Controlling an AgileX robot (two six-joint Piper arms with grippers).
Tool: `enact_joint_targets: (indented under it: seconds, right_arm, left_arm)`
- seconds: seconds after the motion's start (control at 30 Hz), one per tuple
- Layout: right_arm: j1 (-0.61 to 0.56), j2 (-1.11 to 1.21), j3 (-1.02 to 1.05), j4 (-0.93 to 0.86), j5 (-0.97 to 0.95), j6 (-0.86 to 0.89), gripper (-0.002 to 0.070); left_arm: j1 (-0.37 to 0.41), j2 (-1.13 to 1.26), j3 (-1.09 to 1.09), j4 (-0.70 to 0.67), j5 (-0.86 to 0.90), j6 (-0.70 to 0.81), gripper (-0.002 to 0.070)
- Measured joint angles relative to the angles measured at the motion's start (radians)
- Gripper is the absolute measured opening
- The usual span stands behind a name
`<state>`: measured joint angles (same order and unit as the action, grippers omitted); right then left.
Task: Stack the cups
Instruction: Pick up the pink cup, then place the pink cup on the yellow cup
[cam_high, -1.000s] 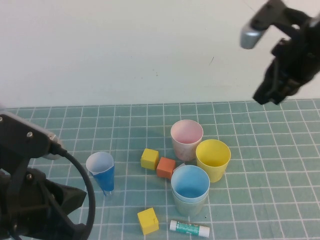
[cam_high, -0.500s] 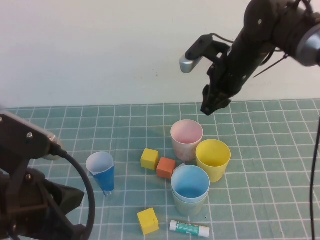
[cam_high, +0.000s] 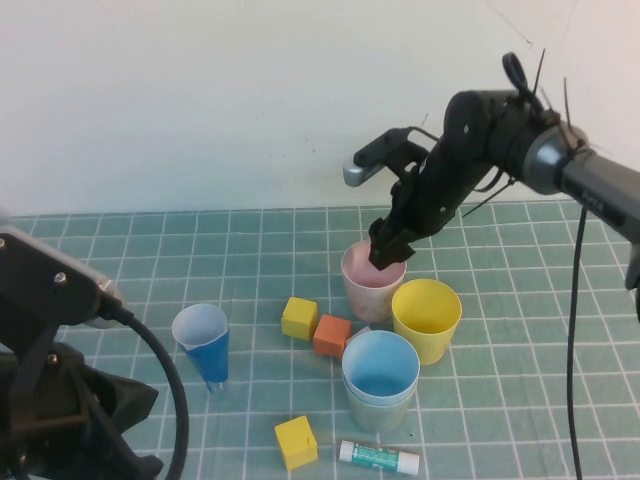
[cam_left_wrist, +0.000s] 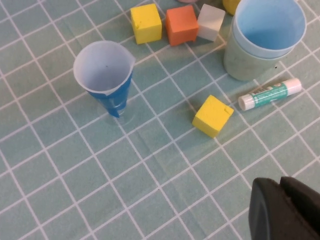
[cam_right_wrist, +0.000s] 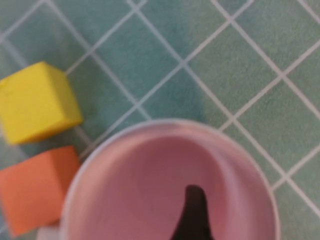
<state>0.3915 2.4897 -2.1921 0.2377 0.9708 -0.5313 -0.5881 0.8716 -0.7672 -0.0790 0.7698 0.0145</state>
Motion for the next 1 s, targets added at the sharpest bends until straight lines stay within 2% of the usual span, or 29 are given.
enact_joint_targets:
  seconds: [0.07, 0.17, 0.27, 0.33, 0.37, 0.6, 0.77, 0.9, 1.0]
  right_arm:
    - [0.000, 0.028, 0.000, 0.002, -0.028, 0.009, 0.0517]
    - [0.000, 0.060, 0.000, 0.016, -0.041, 0.011, 0.0397]
    - [0.000, 0.071, 0.000, 0.050, -0.047, 0.013, 0.0186]
    - [-0.002, 0.071, -0.002, 0.059, -0.047, 0.017, 0.0087]
    - [-0.002, 0.071, -0.007, 0.061, -0.045, 0.021, 0.0066]
    - [-0.016, 0.014, -0.138, 0.037, 0.090, 0.031, 0.0062]
    - [-0.018, -0.128, -0.224, 0.033, 0.237, 0.008, 0.0062]
    - [-0.018, -0.277, -0.151, 0.033, 0.258, -0.007, 0.0061]
    - [-0.018, -0.372, -0.019, 0.033, 0.263, -0.020, 0.0061]
  left_arm:
    - [0.000, 0.000, 0.000, 0.009, 0.000, 0.000, 0.0001]
    - [0.000, 0.000, 0.000, 0.013, 0.002, 0.000, 0.0001]
    - [0.000, 0.000, 0.000, 0.016, 0.006, 0.000, 0.0001]
    - [0.000, 0.000, 0.000, 0.018, 0.006, -0.002, 0.0001]
    - [0.000, 0.000, 0.000, 0.018, 0.007, -0.002, 0.0001]
    - [0.000, 0.000, 0.000, 0.018, 0.017, -0.002, 0.0001]
    - [0.000, 0.000, 0.000, 0.018, 0.017, -0.002, 0.0001]
    - [0.000, 0.000, 0.000, 0.018, 0.017, -0.002, 0.0001]
    - [0.000, 0.000, 0.000, 0.018, 0.017, -0.002, 0.0001]
